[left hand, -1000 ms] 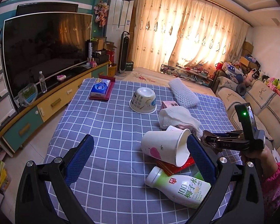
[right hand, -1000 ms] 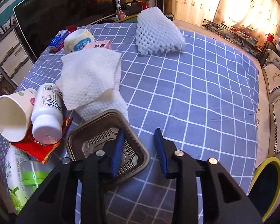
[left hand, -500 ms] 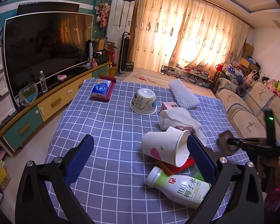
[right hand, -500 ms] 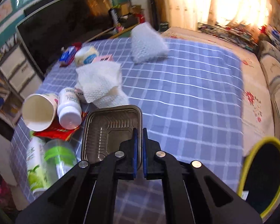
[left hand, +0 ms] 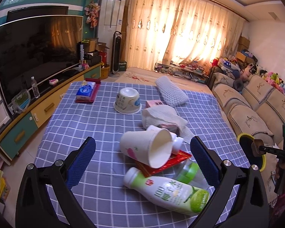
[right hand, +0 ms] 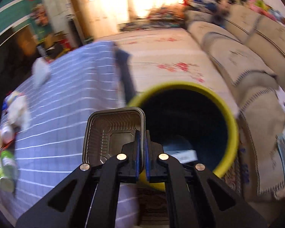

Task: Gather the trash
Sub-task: 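Carry the tray with the right gripper to the bin and release, then grasp the white paper cup rim with the left gripper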

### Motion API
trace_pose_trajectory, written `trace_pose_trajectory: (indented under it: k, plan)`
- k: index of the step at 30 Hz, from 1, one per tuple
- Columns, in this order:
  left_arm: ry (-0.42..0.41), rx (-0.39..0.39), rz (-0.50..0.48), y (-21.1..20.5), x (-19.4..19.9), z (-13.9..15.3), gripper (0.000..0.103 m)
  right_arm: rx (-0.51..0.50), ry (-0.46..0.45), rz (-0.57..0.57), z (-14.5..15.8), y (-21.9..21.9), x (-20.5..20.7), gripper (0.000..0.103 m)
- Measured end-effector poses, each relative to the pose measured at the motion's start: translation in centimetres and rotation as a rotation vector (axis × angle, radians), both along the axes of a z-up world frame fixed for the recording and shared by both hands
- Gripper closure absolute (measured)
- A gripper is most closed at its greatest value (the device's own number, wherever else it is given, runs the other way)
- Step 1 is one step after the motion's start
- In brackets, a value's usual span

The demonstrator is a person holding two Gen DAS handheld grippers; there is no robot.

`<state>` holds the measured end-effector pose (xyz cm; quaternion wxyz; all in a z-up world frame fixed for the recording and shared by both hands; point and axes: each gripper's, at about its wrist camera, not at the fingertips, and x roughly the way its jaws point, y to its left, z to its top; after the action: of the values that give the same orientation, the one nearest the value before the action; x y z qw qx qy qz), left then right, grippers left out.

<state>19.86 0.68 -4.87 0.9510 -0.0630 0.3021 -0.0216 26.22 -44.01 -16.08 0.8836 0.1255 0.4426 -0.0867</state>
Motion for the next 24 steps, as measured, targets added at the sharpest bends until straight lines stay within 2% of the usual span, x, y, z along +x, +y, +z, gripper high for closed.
trace_pose_trajectory:
  k: [8,9,11,12,18,21,24]
  plan:
    - [0.0,0.028,-0.008,-1.4,0.4,0.5,0.005,-0.008,0.076,-0.09,-3.9,-3.8,1.0,0.097]
    - [0.003,0.028,-0.007,-1.5,0.6,0.4,0.005,-0.006,0.085,-0.095,-4.3,-3.9,1.1,0.094]
    - [0.014,0.029,-0.01,-1.7,0.8,0.2,0.005,-0.003,0.071,-0.116,-4.6,-4.7,1.3,0.06]
    - [0.017,0.028,-0.011,-1.8,0.9,0.1,0.005,-0.009,0.066,-0.121,-4.5,-4.5,1.2,0.057]
    - [0.037,0.057,-0.009,-2.2,1.7,-0.6,0.005,-0.003,0.026,-0.122,-3.5,-4.5,0.5,0.057]
    - [0.039,0.101,-0.003,-2.5,2.1,-0.9,0.005,0.0,0.012,-0.113,-3.0,-4.1,0.3,0.057]
    - [0.05,0.145,0.008,-2.8,2.6,-1.2,0.013,-0.005,-0.001,-0.098,-2.5,-3.4,0.1,0.057]
